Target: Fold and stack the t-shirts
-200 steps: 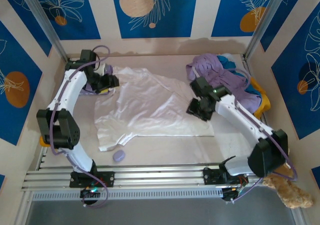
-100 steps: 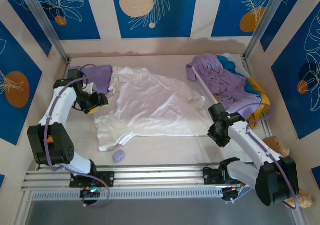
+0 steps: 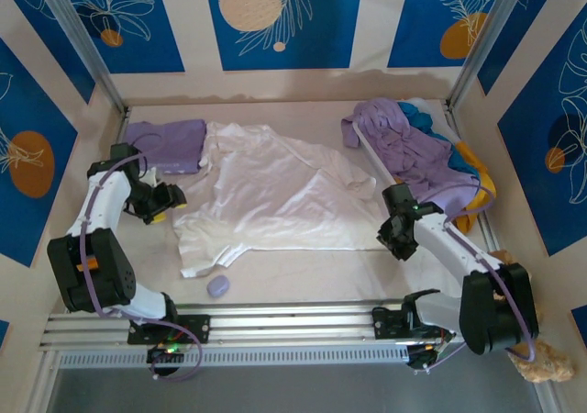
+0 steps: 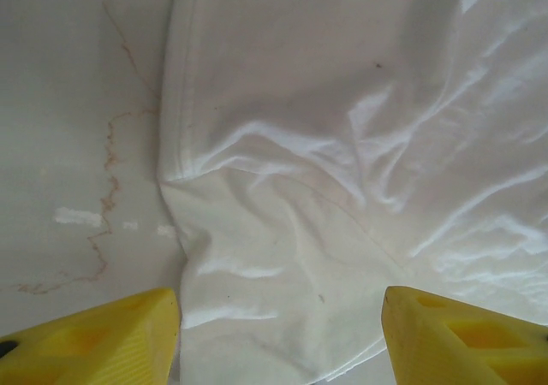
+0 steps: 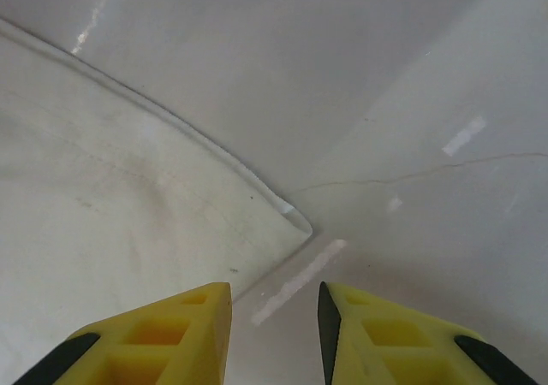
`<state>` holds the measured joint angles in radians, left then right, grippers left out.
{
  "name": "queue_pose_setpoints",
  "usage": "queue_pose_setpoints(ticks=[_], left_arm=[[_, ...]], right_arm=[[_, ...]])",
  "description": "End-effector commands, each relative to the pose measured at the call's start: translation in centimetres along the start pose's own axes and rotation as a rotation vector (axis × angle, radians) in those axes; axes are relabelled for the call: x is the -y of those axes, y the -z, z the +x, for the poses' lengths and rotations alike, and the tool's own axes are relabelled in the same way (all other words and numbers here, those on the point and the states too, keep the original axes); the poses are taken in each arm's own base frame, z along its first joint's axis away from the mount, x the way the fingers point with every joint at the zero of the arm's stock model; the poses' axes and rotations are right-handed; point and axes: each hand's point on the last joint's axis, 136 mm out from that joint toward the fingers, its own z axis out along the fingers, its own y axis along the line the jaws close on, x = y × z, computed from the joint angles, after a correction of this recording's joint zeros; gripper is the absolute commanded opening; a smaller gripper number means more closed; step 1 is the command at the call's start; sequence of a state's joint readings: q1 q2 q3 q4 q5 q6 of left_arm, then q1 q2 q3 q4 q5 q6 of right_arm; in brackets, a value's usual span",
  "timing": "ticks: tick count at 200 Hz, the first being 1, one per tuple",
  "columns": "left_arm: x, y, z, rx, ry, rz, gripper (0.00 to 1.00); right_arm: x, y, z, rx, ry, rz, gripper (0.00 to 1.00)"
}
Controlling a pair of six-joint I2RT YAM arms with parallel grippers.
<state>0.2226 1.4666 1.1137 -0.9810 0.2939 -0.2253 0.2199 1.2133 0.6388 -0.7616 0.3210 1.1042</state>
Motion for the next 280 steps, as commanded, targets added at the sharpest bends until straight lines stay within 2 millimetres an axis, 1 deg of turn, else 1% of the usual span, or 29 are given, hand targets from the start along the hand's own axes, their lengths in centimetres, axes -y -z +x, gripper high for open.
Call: queue_pose_setpoints(ticks=[1,20,49,82,102,123,138,150,170,205,241,263,280], left_arm=[[-0.8,0.9,-0.4,0.044,0.000,-0.022,0.64],[-1.2,0.6,-0.4,0.035,0.025,-0.017,0.64],[-1.1,0.2,-0.5,0.024,0.076,0.035,0.64],[-1.4,-0.4,0.2,0.004,0.095,0.030,0.64],[-1.8,-0.6,0.8,-0.008,0.094,0.014,0.64],[-2.4,-0.7,1.3,-0.017,0.094,-0.019,0.64],[-3.0,-0.8,1.6,-0.022,0.097,-0.044,0.63],[-3.5,-1.0,1.8,-0.030,0.111,-0.066,0.61],[-3.7,-1.4,2.1,-0.053,0.136,-0.071,0.58],[-4.4,-2.9,3.0,-0.103,0.180,-0.086,0.53],[-5.2,-4.2,3.9,-0.158,0.207,-0.111,0.52],[-5.8,-5.4,4.7,-0.210,0.224,-0.129,0.52],[-5.8,-6.3,5.1,-0.248,0.237,-0.118,0.49]], right_arm=[[-0.2,-0.7,0.2,-0.020,0.008,0.004,0.33],[0.0,-1.3,0.3,-0.021,0.009,0.026,0.32],[0.5,-2.0,0.5,-0.030,0.005,0.056,0.30],[0.7,-2.5,0.4,-0.016,0.009,0.066,0.25],[0.6,-2.4,0.3,-0.011,0.021,0.064,0.18],[0.4,-2.0,0.3,-0.001,0.033,0.045,0.08],[0.1,-1.4,0.1,0.009,0.043,0.024,0.03],[-0.1,-0.9,0.1,0.016,0.052,0.009,0.00],[-0.6,0.0,0.0,0.031,0.061,-0.022,0.00],[-1.0,1.5,-0.2,0.053,0.079,-0.068,0.00],[-1.6,1.7,0.3,0.025,0.090,-0.102,0.00],[-1.9,1.8,0.5,0.023,0.097,-0.112,0.00],[-2.2,2.0,0.5,0.027,0.102,-0.119,0.00]])
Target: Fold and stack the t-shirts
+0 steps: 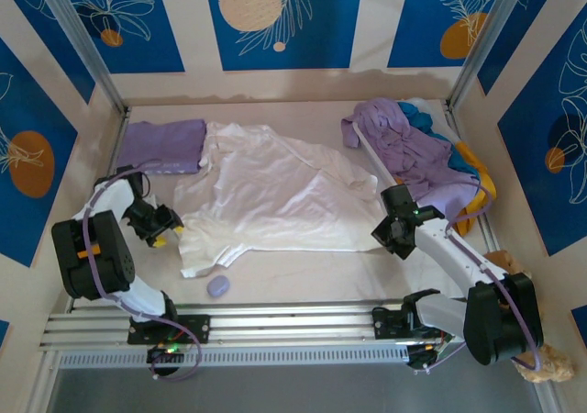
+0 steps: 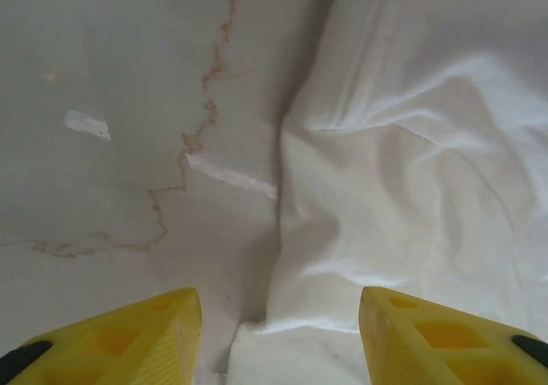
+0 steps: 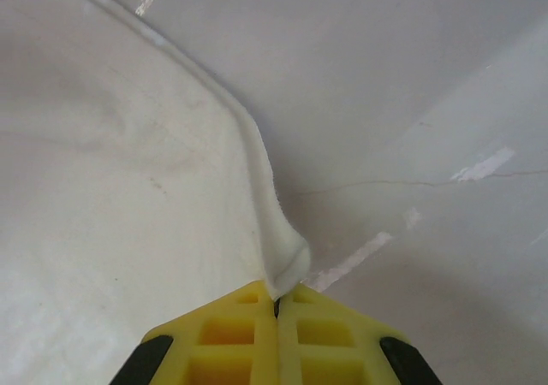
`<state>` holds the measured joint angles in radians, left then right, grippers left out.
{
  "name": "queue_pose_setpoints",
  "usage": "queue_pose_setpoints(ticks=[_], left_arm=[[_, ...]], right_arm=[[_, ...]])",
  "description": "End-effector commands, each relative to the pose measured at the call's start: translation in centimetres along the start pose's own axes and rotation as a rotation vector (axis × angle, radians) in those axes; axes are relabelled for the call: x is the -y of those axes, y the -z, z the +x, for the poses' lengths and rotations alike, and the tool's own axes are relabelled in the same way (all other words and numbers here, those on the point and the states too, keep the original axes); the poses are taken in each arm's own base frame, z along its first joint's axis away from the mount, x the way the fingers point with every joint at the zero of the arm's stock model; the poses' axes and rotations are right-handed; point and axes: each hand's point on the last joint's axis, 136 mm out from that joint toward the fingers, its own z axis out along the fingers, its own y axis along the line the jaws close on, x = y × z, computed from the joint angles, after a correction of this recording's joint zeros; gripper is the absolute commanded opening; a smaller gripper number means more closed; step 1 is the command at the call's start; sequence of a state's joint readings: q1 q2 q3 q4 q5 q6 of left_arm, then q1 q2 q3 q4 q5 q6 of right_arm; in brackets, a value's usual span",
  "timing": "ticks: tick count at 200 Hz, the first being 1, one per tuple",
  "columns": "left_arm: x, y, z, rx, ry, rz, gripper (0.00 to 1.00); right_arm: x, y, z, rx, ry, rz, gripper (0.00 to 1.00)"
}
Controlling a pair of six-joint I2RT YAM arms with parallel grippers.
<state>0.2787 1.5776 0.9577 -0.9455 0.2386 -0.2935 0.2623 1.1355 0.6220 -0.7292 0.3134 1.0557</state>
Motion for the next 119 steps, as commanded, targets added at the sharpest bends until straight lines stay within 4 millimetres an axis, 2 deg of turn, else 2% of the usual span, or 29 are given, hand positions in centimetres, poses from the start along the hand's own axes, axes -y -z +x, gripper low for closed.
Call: queue_pose_setpoints(ticks=[1,28,47,99,119], left_arm=[[-0.8,-1.5,0.7,-0.064,0.047,-0.017,0.49],[-0.8,-2.1,0.8,-0.073,0.058,-0.010,0.46],[0.0,-2.4,0.7,-0.071,0.057,0.022,0.42],[1.8,-2.9,0.9,-0.077,0.061,0.087,0.40],[1.6,-3.2,0.8,-0.081,0.059,0.072,0.28]], right_arm=[[-0.9,0.9,-0.1,-0.005,0.017,-0.028,0.00],[-1.0,0.9,-0.2,-0.003,0.023,-0.027,0.00],[-1.2,1.0,-0.1,-0.005,0.029,-0.032,0.00],[-0.9,1.1,0.0,-0.008,0.026,-0.026,0.00],[-0.8,1.2,0.0,-0.007,0.023,-0.028,0.00]])
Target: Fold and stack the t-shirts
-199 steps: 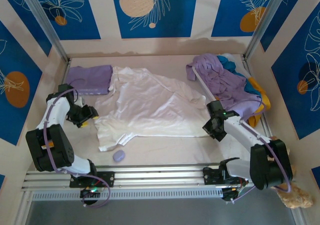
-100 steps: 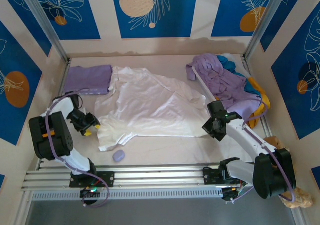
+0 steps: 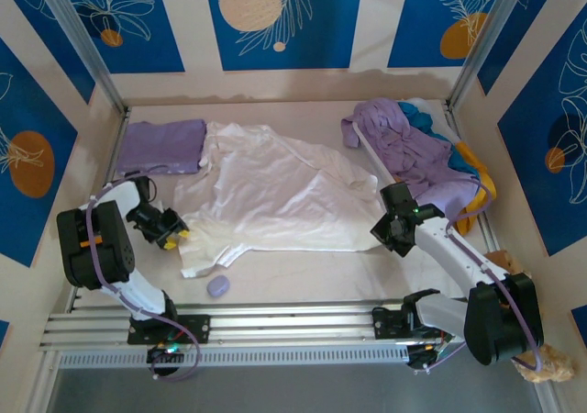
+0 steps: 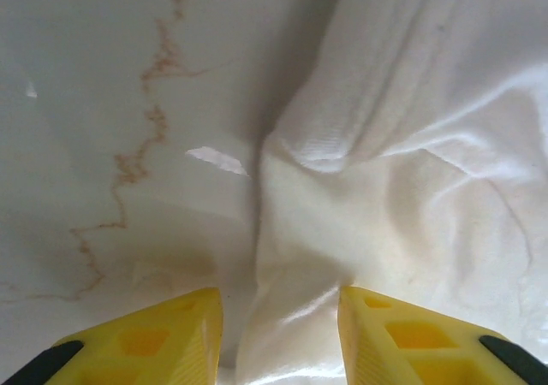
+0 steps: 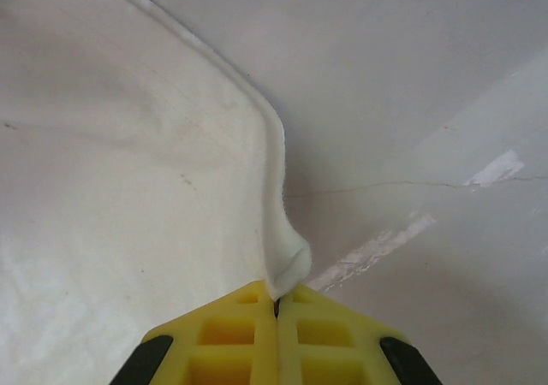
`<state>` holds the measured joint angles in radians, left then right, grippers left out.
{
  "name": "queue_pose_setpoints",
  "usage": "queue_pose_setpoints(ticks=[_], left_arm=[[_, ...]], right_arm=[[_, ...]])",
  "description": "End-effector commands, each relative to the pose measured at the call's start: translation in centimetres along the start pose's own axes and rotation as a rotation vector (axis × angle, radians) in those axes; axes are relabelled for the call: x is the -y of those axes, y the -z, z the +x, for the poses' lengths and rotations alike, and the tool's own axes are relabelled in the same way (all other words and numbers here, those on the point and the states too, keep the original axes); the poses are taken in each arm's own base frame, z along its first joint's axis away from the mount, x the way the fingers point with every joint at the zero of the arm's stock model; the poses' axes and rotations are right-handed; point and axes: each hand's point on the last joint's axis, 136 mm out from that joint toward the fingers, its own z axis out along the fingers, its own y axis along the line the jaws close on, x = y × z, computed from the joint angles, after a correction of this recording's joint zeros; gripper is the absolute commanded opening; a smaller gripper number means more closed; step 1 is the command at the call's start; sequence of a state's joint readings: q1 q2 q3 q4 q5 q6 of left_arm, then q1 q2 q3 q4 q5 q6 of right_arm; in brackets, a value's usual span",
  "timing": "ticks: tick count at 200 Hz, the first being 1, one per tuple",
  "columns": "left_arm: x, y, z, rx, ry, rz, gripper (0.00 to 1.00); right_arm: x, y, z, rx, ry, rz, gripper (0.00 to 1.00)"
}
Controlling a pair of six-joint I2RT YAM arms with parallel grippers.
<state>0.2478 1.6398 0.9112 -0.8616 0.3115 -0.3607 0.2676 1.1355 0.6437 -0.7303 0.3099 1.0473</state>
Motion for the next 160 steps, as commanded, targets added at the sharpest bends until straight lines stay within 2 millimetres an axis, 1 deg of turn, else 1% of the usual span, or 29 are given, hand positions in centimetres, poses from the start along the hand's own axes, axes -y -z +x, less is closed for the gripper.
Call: queue_pose_setpoints(ticks=[1,17,37,68,99,126,160], left_arm=[[0.3,-0.7,0.4,-0.027,0.015,0.015,0.27],[0.6,-0.6,0.4,-0.023,0.010,0.029,0.12],[0.5,0.1,0.7,-0.009,-0.002,0.019,0.00],[0.0,1.5,1.8,0.016,-0.029,-0.011,0.00],[0.2,2.3,3.0,0.024,-0.033,0.011,0.00],[0.0,3.0,4.3,0.034,-0.044,0.001,0.00],[0.5,4.7,5.7,0.074,-0.060,0.020,0.00]], right_arm=[[-0.1,0.7,0.3,-0.013,0.011,-0.007,0.00],[0.0,1.1,0.3,-0.010,0.013,-0.008,0.00],[0.2,1.5,0.3,-0.002,0.022,-0.014,0.00],[0.4,2.1,0.7,-0.009,0.045,-0.015,0.00],[0.7,2.6,1.3,-0.013,0.050,-0.022,0.00],[0.9,3.0,1.7,-0.013,0.055,-0.029,0.00],[1.2,3.5,2.2,-0.013,0.071,-0.039,0.00]])
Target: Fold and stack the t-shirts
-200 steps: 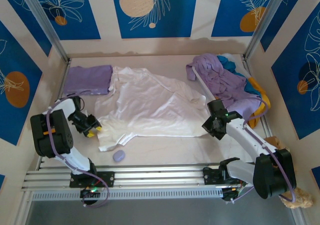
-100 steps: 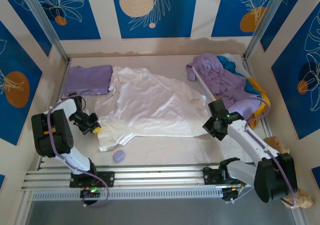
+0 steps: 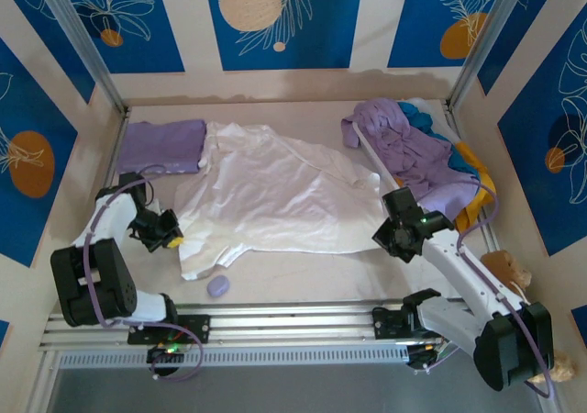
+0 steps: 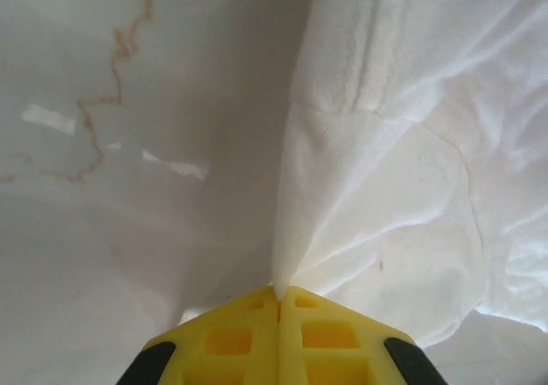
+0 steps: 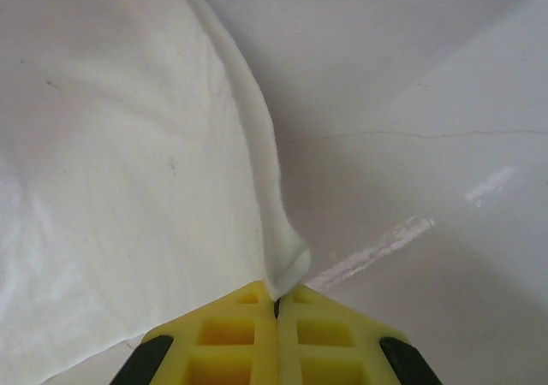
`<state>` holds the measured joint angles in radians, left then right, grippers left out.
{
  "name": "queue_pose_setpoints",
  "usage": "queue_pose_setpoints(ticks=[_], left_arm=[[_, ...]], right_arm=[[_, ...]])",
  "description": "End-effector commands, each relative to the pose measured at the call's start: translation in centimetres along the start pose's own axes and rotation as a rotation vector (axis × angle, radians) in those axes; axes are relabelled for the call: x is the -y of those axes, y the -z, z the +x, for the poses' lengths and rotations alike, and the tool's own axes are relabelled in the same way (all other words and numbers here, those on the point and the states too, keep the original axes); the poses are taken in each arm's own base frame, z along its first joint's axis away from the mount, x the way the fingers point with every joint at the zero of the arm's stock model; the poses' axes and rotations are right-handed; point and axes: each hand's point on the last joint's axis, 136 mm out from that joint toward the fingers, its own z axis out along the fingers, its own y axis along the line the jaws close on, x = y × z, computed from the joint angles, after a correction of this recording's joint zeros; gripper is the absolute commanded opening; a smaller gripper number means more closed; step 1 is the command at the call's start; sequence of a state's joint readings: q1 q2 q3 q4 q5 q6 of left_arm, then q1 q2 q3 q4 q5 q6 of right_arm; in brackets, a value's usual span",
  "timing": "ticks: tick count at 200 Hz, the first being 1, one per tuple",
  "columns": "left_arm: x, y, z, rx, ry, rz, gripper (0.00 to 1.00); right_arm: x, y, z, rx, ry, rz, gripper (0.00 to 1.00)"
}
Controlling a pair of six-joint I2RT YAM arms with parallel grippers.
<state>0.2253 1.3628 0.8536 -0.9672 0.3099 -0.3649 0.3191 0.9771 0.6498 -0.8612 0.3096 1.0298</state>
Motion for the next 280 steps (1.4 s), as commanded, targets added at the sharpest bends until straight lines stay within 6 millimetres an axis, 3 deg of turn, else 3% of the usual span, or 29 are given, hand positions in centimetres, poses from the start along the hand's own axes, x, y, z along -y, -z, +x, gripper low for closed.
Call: queue_pose_setpoints(ticks=[1,73,92,113,169,195,220,258,280], left_arm=[[-0.1,1.2,2.1,-0.019,-0.006,-0.010,0.00],[-0.3,2.6,4.0,0.007,0.001,-0.005,0.00],[0.5,3.7,3.2,0.044,-0.009,0.016,0.00],[2.7,5.3,0.9,0.074,-0.020,0.070,0.00],[9.1,10.2,-7.3,0.151,-0.096,0.189,0.00],[12.6,16.2,-10.4,0.286,-0.145,0.257,0.00],[16.1,23.2,-11.9,0.466,-0.184,0.354,0.00],[19.6,33.2,-11.5,0.742,-0.230,0.506,0.00],[20.6,37.7,-10.2,0.843,-0.269,0.551,0.00]], right_arm=[[0.4,0.7,0.7,-0.021,0.006,-0.001,0.00],[3.0,2.7,1.2,0.015,-0.038,0.068,0.00],[0.6,3.1,1.4,0.002,-0.008,-0.071,0.00],[-1.6,3.7,0.7,-0.001,0.023,-0.123,0.00],[-8.5,7.2,-4.9,0.106,0.151,-0.205,0.00],[-12.5,11.9,-7.8,0.210,0.209,-0.311,0.00],[-15.3,18.6,-10.3,0.364,0.258,-0.422,0.00],[-16.6,28.0,-11.5,0.581,0.323,-0.571,0.00],[-16.4,32.0,-11.3,0.678,0.364,-0.625,0.00]])
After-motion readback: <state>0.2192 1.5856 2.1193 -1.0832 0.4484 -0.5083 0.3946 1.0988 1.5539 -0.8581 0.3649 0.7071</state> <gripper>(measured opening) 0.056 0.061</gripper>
